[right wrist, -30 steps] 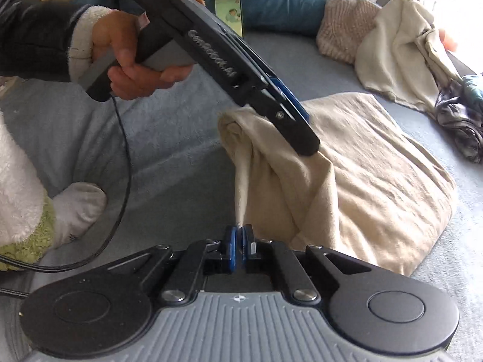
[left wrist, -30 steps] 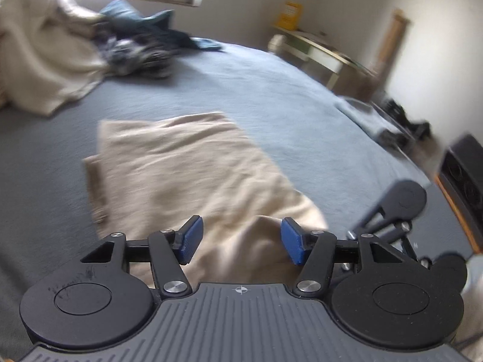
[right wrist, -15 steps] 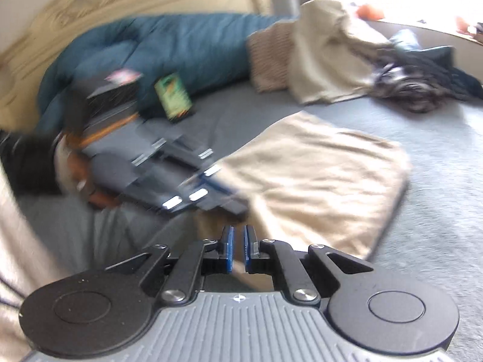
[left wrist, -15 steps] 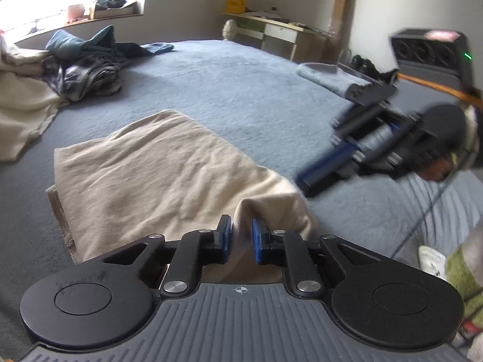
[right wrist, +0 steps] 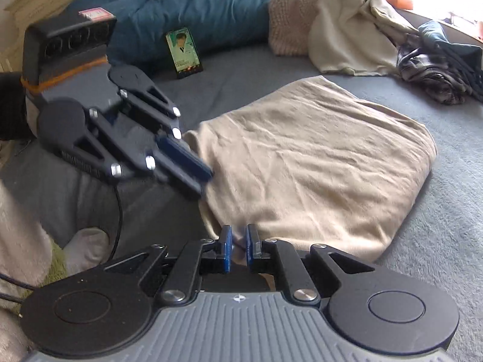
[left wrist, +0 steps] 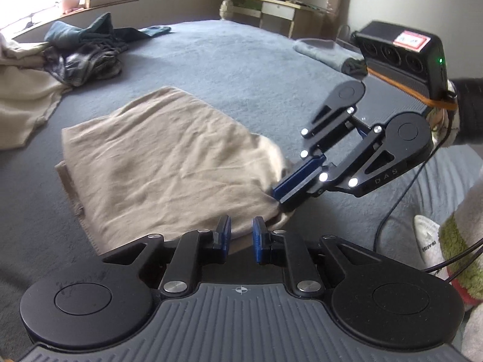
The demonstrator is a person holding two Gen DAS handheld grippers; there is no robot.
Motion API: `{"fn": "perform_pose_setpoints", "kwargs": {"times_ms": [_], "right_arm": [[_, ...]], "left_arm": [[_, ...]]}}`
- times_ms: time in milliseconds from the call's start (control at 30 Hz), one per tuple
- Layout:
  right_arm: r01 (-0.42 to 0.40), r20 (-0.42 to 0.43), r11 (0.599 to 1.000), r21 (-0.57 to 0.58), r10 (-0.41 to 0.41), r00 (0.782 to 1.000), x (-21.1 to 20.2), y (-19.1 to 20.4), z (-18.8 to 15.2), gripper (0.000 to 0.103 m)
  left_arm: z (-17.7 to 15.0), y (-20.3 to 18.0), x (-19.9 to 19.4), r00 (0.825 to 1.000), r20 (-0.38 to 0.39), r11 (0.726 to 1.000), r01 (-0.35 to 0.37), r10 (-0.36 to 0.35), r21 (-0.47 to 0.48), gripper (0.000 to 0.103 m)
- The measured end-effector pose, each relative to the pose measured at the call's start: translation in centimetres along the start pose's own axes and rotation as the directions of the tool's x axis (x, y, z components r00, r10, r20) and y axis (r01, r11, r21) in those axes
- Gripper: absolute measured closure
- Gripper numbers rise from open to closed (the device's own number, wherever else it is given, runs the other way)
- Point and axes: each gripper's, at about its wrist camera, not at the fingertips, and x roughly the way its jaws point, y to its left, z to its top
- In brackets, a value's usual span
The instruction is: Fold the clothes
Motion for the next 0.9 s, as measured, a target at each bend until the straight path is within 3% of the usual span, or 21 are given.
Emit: {"fn": "perform_pose_setpoints", "kwargs": {"times_ms": [167,267,500,667,900], "right_arm": [[-0.028,0.021,0.998,0.048,0.027,0.999,-0.9,-1.0,0.7,0.094],[-0.053,0.058,0.996,0.07,0.049,0.997,-1.5,-1.6,1.5,0.094],[-0.014,0.047,1.0,0.002,0.014,0.999,-0.4,-1.2,3.2,0.093],[0.002,-0.007,0.996,-0.092,-0.003,1.0,1.7,-0.4,3.1,0.074],[0.008,-0.035,0.983,-0.183,-0.015,0.999,2.5,0.4,3.1,0.068]], "left_arm": [[0.5,0.7,-1.4,0.998,0.041,0.999,-0.045,0.045,-0.011,0.079],[0.5,1.0,-1.0,0.997,0.023,0.997,-0.08,0.08,0.015,0.077],[-0.2,1.0,0.2,0.995,-0.015,0.994,-0.1,0.1,0.05,0.077],[-0.6,0.9,0.8,0.993,-0.033,0.991,-0.112,0.115,0.068,0.077],[-0.5,1.1,1.1,0.993,-0.031,0.992,-0.11,0.112,0.058,0.075]]}}
